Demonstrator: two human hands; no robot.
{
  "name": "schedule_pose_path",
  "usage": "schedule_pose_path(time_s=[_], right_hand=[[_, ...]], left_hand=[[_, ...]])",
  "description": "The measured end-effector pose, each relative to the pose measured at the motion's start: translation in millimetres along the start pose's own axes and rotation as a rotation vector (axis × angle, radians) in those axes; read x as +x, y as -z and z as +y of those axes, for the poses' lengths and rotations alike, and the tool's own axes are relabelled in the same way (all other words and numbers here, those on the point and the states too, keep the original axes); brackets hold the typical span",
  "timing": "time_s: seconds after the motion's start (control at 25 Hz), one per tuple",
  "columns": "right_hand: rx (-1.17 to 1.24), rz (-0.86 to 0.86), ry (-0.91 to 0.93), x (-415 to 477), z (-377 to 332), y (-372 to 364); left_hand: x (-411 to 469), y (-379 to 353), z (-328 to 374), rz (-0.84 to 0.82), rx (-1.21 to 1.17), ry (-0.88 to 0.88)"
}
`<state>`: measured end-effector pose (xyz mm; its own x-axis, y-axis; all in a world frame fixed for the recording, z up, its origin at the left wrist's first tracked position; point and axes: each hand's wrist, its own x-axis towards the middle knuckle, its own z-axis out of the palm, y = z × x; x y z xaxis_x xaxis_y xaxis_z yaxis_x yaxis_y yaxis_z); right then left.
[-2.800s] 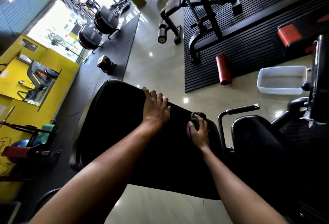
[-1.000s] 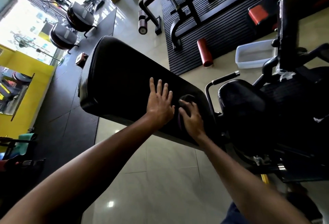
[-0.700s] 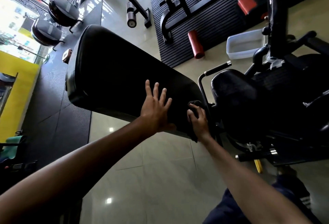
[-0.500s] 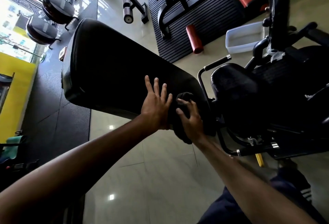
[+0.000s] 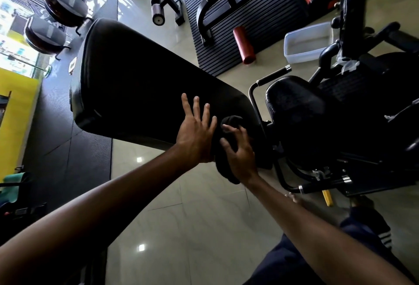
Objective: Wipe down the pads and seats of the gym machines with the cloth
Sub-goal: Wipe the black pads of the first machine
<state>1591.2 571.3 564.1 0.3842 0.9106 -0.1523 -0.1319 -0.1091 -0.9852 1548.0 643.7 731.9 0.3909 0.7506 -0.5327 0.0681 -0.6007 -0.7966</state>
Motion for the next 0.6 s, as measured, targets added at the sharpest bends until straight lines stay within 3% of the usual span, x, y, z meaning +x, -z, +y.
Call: schedule_pose_path(time_s=[0.12, 0.32, 0.44, 0.6], right_hand=[[-0.034, -0.007, 0.058, -18.8, 14.9, 3.6], [-0.121, 0.016, -0.300, 8.4, 63.2, 28.8], [-0.058, 0.095, -0.453, 19.0, 39.9, 22.4], [0.133, 0.322, -0.429, -32.6, -25.6, -29.7]], left_hand=[[-0.7, 0.0, 0.7, -0.002, 0.006, -0.006], [-0.7, -0.2, -0.1, -0.001, -0.002, -0.002], [-0.7, 0.5, 0.7, -0.005, -0.003, 0.000], [-1.4, 1.6, 0.1, -0.001, -0.003, -0.011]])
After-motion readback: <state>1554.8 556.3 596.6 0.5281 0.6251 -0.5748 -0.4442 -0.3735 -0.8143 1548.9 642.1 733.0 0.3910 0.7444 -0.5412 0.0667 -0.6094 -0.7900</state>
